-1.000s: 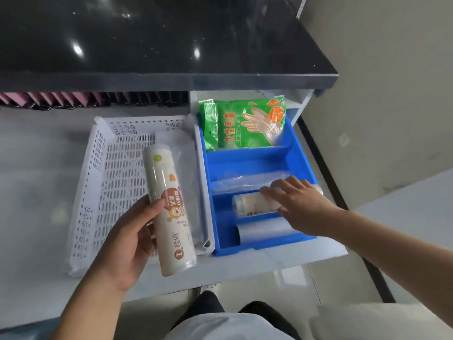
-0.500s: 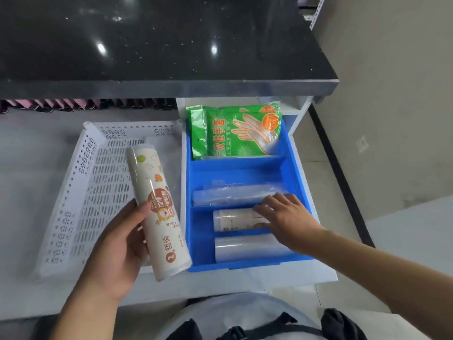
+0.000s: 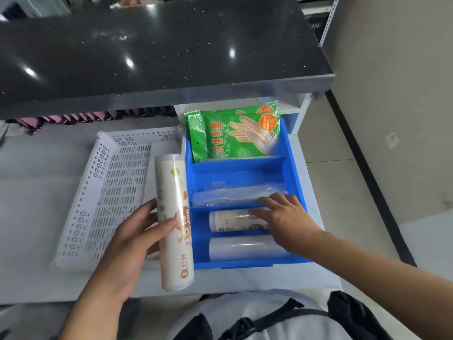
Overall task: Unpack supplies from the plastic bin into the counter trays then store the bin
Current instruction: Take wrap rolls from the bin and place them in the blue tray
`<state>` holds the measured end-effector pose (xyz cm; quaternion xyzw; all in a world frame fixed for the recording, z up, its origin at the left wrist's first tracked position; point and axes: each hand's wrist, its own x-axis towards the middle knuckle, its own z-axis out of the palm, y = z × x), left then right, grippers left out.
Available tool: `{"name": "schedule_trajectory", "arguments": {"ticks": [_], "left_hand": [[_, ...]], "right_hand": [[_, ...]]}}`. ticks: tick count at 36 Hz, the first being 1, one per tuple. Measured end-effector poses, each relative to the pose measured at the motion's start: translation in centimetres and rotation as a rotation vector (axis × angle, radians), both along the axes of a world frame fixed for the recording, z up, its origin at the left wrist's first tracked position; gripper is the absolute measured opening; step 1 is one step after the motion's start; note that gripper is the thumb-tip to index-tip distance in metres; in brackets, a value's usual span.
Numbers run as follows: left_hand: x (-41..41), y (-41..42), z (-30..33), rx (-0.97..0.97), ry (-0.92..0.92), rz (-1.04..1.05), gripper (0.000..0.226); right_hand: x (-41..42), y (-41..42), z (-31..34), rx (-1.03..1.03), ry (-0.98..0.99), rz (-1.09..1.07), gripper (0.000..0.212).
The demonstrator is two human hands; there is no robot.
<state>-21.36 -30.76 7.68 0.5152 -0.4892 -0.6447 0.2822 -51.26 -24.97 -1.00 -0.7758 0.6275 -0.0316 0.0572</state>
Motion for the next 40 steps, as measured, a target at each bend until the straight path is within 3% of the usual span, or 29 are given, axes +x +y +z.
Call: {"name": "schedule_trajectory", "arguments": {"ticks": [5, 12, 16, 19, 26, 31, 36, 40], "left_hand": [[-2.2, -1.0, 0.9, -0.122, -0.190, -0.240, 0.064], [-8.0, -1.6, -0.8, -0.368, -0.525, -0.656, 0.065], [-11.2, -1.0, -2.4, -0.575, -0.803, -0.896, 0.073], [-12.6, -0.4, -3.7, -0.699, -0.916, -0.951, 0.071], [-13.6, 0.4, -5.2, -0.683, -0.880, -0.894, 0.070], [-13.8, 0.5, -5.2, -0.577, -0.752, -0.818, 0.061], [-11.7, 0.4, -4.4, -0.416, -0.451, -0.415, 0.045], [-8.9, 0.7, -3.6, -0.127, -0.211, -0.021, 0.029]], "right_hand": [[-1.0, 1.8, 1.5, -0.050, -0.225, -0.277, 0.058], [-2.9, 9.0, 2.4, -0.125, -0.924, -0.858, 0.031], [-2.5, 11.4, 2.4, -0.021, -1.101, -0.931, 0.031], [-2.1, 12.2, 2.6, 0.024, -1.210, -0.924, 0.037], [-1.4, 13.4, 3.4, 0.052, -1.294, -0.930, 0.046], [-1.2, 12.9, 4.0, 0.075, -1.299, -0.924, 0.047], [-1.0, 12.3, 4.2, 0.068, -1.317, -0.940, 0.045], [-1.2, 11.8, 4.1, 0.095, -1.320, -0.943, 0.046]]}}
